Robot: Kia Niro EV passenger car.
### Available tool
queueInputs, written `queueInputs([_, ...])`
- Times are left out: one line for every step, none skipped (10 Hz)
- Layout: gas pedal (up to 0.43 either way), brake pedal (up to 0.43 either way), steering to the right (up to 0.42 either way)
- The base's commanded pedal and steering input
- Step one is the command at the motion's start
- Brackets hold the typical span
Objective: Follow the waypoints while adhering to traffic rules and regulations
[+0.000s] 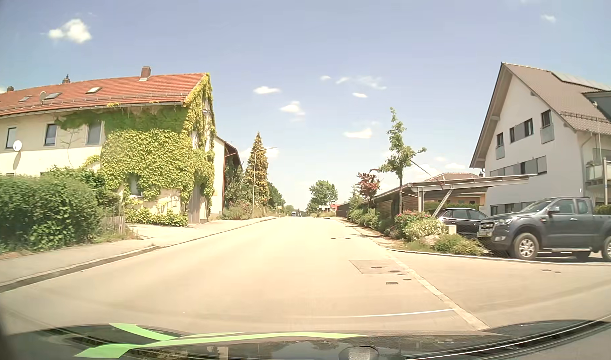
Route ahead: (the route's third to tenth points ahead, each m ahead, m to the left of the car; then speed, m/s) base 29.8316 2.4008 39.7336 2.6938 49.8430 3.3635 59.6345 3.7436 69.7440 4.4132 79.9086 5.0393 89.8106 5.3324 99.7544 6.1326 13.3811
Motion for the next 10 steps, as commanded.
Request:
queueInputs([0.209,0.000,-0.009])
queueInputs([0.209,0.000,-0.010])
queueInputs([0.209,0.000,-0.009])
queueInputs([0.209,0.000,-0.009])
queueInputs([0.209,0.000,-0.009])
queueInputs([0.209,0.000,-0.009])
queueInputs([0.209,0.000,-0.008])
queueInputs([0.209,0.000,-0.007])
queueInputs([0.209,0.000,-0.007])
queueInputs([0.209,0.000,-0.007])
